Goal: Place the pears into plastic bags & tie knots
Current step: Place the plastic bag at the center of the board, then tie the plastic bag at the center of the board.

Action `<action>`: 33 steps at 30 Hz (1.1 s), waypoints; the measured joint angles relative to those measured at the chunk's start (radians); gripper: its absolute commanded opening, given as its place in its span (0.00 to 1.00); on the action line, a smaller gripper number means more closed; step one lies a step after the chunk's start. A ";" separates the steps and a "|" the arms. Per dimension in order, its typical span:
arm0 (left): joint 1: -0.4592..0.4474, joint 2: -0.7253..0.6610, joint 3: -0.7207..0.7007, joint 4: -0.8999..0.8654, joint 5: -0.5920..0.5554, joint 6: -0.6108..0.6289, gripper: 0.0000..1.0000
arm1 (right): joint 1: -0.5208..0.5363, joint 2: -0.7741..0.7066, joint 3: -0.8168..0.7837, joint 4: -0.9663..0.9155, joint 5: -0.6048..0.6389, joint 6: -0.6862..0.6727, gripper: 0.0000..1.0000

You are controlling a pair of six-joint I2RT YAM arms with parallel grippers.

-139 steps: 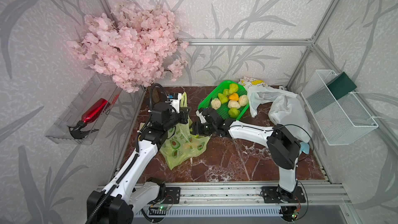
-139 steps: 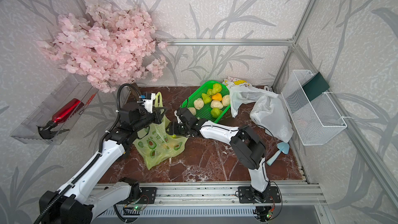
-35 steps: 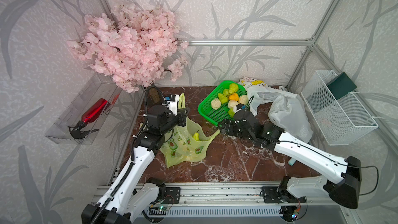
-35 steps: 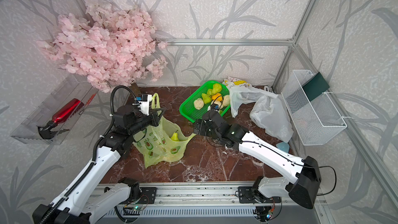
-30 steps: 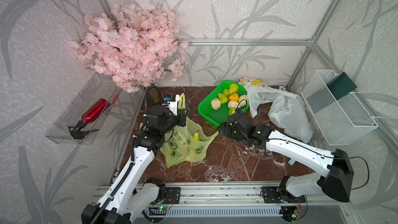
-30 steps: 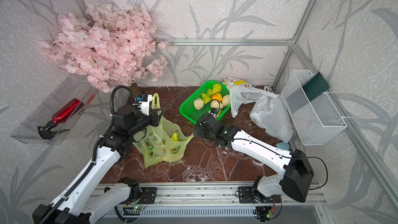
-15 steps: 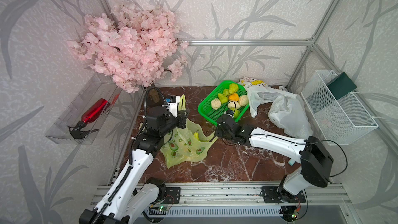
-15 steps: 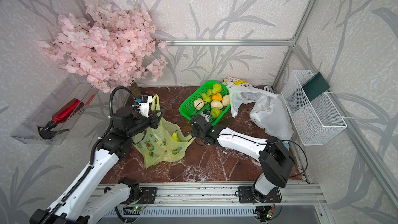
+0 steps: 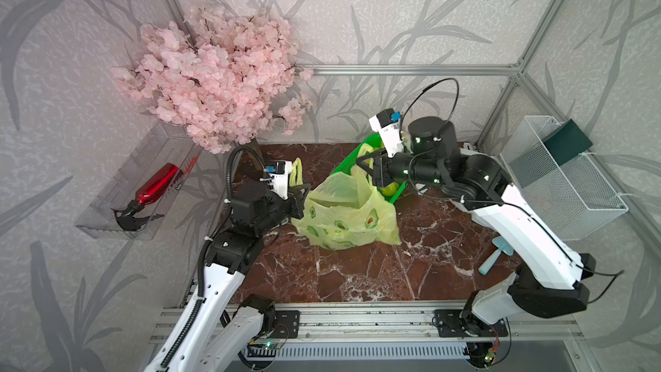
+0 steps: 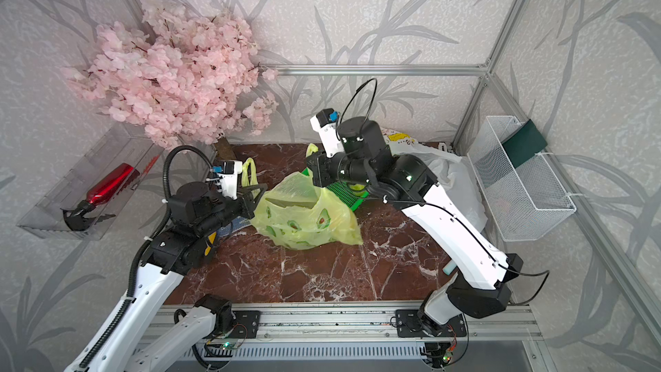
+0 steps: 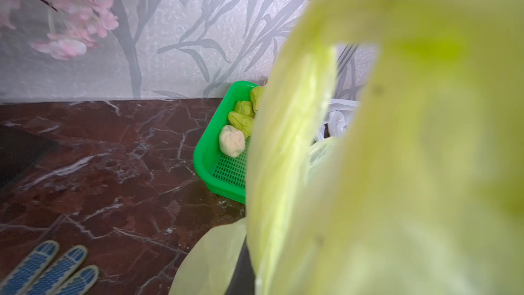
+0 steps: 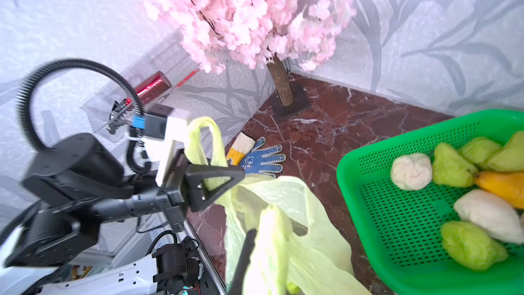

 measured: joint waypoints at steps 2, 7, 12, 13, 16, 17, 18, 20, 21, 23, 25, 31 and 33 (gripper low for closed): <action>-0.039 0.011 -0.032 0.041 -0.004 -0.044 0.00 | -0.027 0.012 0.032 -0.044 -0.011 -0.031 0.00; -0.137 0.108 -0.074 0.207 -0.005 -0.135 0.00 | -0.119 -0.015 -0.134 -0.077 -0.016 -0.069 0.00; -0.161 0.215 -0.102 0.326 0.029 -0.141 0.02 | -0.245 -0.060 -0.386 -0.044 -0.016 -0.067 0.15; -0.161 0.226 -0.102 0.328 0.038 -0.119 0.03 | -0.267 -0.060 -0.413 -0.042 -0.005 -0.066 0.29; -0.161 0.220 -0.102 0.328 0.049 -0.065 0.03 | -0.284 -0.066 -0.428 -0.050 0.027 -0.090 0.57; -0.161 0.212 -0.102 0.328 0.050 -0.044 0.03 | -0.279 -0.072 -0.415 -0.061 0.039 -0.104 0.62; -0.161 0.204 -0.102 0.328 0.054 -0.024 0.03 | -0.270 -0.077 -0.393 -0.079 0.064 -0.120 0.64; -0.161 0.187 -0.100 0.328 0.076 0.022 0.03 | -0.224 -0.085 -0.308 -0.118 0.163 -0.159 0.66; -0.159 0.184 -0.096 0.328 0.091 0.040 0.03 | -0.195 -0.089 -0.270 -0.128 0.208 -0.177 0.66; -0.159 0.188 -0.089 0.331 0.128 0.065 0.03 | -0.116 -0.102 -0.194 -0.132 0.286 -0.222 0.63; -0.158 0.196 -0.089 0.340 0.161 0.075 0.02 | -0.044 -0.114 -0.159 -0.122 0.295 -0.260 0.58; -0.149 0.237 -0.089 0.419 0.267 0.074 0.00 | 0.014 -0.085 -0.221 -0.011 0.018 -0.332 0.60; -0.148 0.247 -0.089 0.437 0.307 0.077 0.00 | 0.011 -0.045 -0.251 0.027 -0.064 -0.364 0.62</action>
